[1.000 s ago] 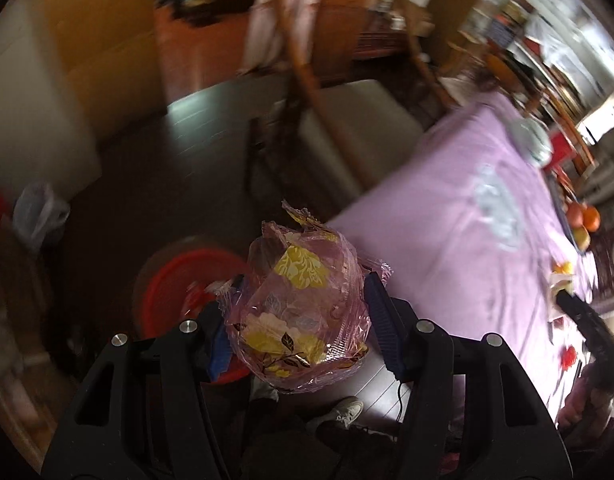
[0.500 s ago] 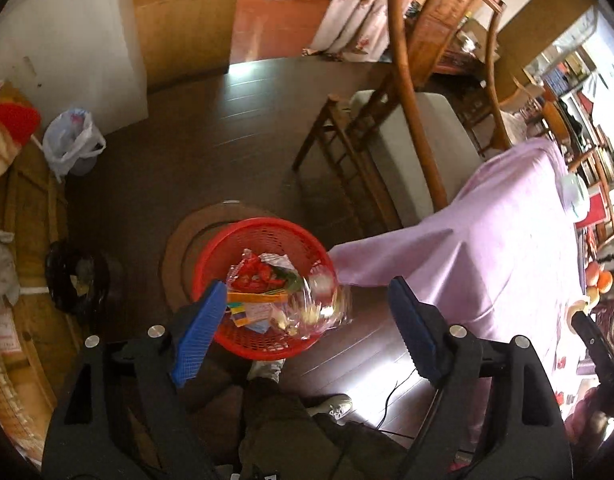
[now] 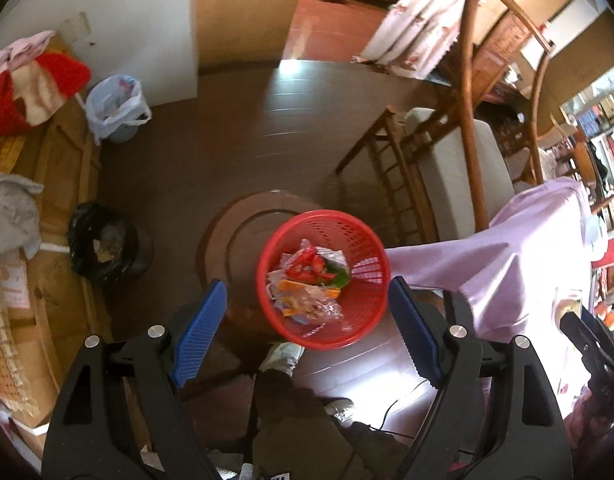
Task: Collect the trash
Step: 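Carry both items to the red basket and open both tools over it, then move both open tools back over the table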
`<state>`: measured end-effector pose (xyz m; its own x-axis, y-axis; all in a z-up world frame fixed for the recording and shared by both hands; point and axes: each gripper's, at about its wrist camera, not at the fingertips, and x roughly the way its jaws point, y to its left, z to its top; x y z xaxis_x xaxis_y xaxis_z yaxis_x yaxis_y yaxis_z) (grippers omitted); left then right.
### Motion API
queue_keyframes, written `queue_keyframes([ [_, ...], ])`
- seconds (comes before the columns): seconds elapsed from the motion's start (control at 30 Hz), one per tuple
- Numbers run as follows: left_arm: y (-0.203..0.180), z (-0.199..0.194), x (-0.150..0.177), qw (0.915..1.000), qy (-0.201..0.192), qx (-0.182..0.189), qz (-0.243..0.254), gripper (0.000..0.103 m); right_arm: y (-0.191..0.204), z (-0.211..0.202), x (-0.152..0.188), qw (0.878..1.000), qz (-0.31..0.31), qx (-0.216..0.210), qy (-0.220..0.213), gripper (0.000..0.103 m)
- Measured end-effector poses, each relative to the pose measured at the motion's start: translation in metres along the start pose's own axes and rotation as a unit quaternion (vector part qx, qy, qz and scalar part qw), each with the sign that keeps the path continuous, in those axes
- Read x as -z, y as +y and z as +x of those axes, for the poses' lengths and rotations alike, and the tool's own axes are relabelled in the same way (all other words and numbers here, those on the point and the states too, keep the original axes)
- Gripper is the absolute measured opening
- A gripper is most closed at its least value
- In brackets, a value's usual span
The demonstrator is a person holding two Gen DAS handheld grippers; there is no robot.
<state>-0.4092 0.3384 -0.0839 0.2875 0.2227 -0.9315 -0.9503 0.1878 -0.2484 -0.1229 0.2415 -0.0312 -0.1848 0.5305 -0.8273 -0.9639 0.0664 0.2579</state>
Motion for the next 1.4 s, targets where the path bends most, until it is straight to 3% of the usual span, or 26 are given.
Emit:
queue_keyframes([
  [0.17, 0.021, -0.005, 0.005, 0.9997, -0.001, -0.009, -0.021, 0.080, 0.030, 0.014, -0.023, 0.999, -0.036, -0.034, -0.004, 0.051],
  [0.27, 0.026, -0.006, 0.005, 0.9996, -0.004, -0.016, -0.024, 0.080, 0.037, 0.011, -0.036, 0.998, -0.039, -0.048, -0.020, 0.062],
  [0.37, 0.026, -0.005, 0.001, 0.9995, -0.005, -0.011, -0.028, 0.080, 0.033, 0.005, -0.045, 0.997, -0.037, -0.052, -0.036, 0.064],
  [0.63, -0.011, 0.008, -0.017, 0.9998, -0.001, 0.013, 0.013, 0.080, -0.008, -0.016, -0.034, 0.999, 0.012, -0.009, -0.046, 0.064],
  [0.9, -0.094, 0.026, -0.034, 0.9926, 0.012, 0.050, 0.111, 0.080, -0.066, -0.063, 0.001, 0.990, 0.095, 0.058, -0.085, 0.064],
  [1.13, -0.194, 0.035, -0.026, 0.9699, 0.020, 0.091, 0.225, 0.080, -0.115, -0.118, 0.059, 0.966, 0.185, 0.131, -0.122, 0.064],
  [1.27, -0.251, 0.043, -0.009, 0.9489, 0.033, 0.109, 0.294, 0.080, -0.139, -0.150, 0.104, 0.943, 0.248, 0.170, -0.142, 0.064],
  [1.37, -0.293, 0.047, 0.006, 0.9300, 0.042, 0.123, 0.344, 0.080, -0.152, -0.174, 0.139, 0.921, 0.292, 0.202, -0.163, 0.065],
  [1.4, -0.312, 0.048, 0.014, 0.9202, 0.046, 0.129, 0.367, 0.080, -0.156, -0.182, 0.151, 0.912, 0.307, 0.212, -0.170, 0.065],
])
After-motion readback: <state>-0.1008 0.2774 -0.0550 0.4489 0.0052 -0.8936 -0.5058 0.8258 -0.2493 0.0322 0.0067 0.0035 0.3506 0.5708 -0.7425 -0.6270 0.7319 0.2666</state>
